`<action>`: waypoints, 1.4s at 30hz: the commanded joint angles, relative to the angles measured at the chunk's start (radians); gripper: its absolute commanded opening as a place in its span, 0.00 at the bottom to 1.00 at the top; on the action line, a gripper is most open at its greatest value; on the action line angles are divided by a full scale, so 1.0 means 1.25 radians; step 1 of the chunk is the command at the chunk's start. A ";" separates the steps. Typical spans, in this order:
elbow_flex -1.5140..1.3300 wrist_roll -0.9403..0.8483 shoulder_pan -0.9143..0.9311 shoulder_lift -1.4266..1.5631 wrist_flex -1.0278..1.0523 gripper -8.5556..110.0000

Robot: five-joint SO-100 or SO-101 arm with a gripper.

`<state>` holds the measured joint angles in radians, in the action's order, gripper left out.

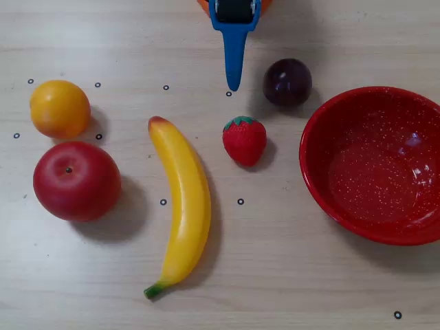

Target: Put plum in the red bowl.

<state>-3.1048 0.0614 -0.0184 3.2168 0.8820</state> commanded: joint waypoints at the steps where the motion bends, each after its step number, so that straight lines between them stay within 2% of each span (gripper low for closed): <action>1: -0.011 -0.005 -0.006 0.011 -0.002 0.07; 23: 0.026 0.006 -0.004 -0.038 -0.005 0.07; 32: 0.308 0.088 0.038 -0.241 0.088 0.07; 39: 0.584 0.114 0.081 -0.398 0.292 0.07; 42: 0.706 0.056 0.113 -0.468 0.389 0.07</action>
<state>-2.3654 0.1841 0.0874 2.6691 1.3070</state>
